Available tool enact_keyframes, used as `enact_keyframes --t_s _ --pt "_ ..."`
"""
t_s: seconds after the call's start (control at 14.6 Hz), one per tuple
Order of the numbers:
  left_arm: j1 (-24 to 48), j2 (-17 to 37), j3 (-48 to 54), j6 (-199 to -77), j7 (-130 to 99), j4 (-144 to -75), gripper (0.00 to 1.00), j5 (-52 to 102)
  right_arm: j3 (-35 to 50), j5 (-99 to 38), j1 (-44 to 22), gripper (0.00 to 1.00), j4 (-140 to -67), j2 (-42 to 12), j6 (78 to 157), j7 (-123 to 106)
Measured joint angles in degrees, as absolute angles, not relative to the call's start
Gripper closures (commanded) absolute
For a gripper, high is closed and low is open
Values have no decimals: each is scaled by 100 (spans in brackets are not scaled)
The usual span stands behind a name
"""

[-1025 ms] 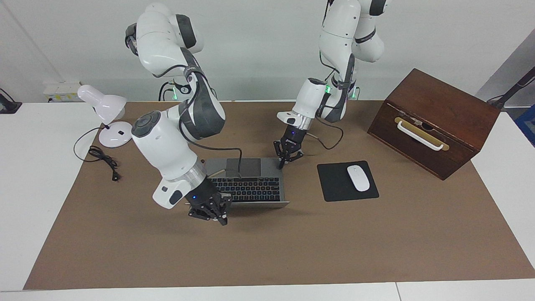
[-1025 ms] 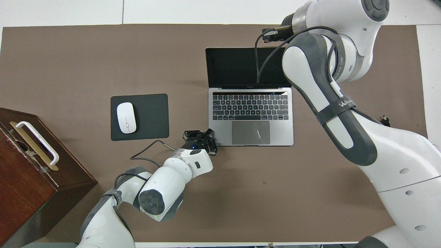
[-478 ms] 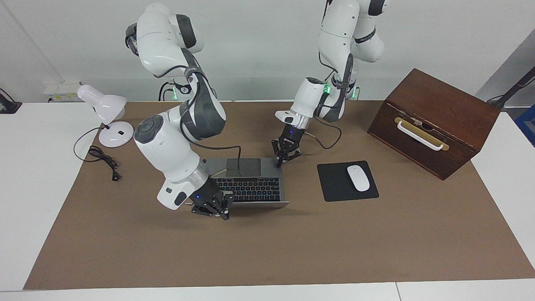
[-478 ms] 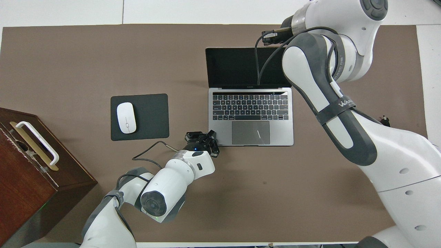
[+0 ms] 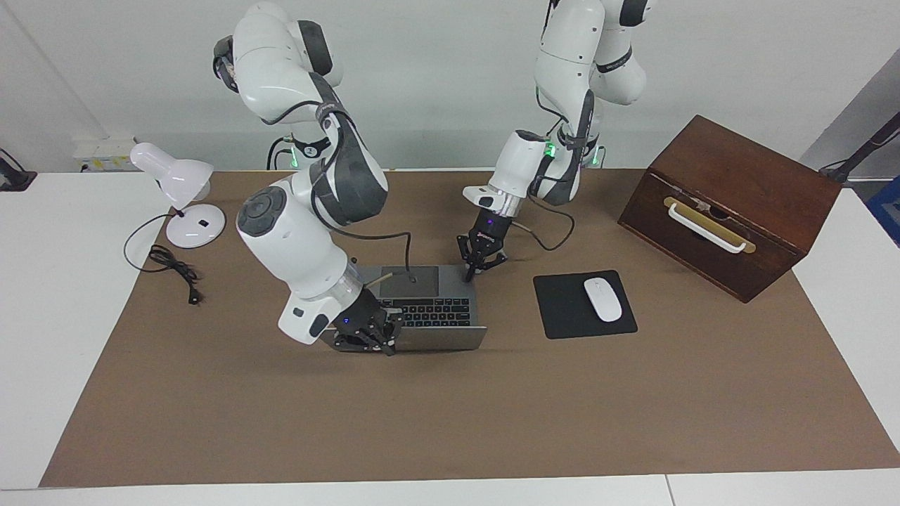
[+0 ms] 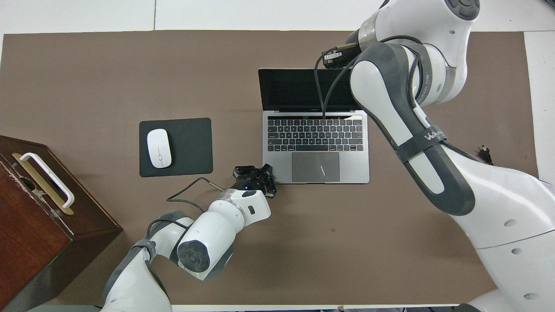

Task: Close laptop with both arms
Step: 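Push the laptop screen down toward the keyboard with the right gripper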

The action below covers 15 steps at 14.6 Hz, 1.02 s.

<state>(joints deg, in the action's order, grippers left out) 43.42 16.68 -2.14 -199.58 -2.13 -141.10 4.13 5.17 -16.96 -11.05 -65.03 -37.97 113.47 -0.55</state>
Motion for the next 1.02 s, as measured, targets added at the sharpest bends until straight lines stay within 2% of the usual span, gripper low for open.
enact_keyframes --t_s 1.02 --pt "4342 1669 -214 -19958 -207 -14110 100 411 517 -1889 -1093 100 -7010 -3508 10316 329"
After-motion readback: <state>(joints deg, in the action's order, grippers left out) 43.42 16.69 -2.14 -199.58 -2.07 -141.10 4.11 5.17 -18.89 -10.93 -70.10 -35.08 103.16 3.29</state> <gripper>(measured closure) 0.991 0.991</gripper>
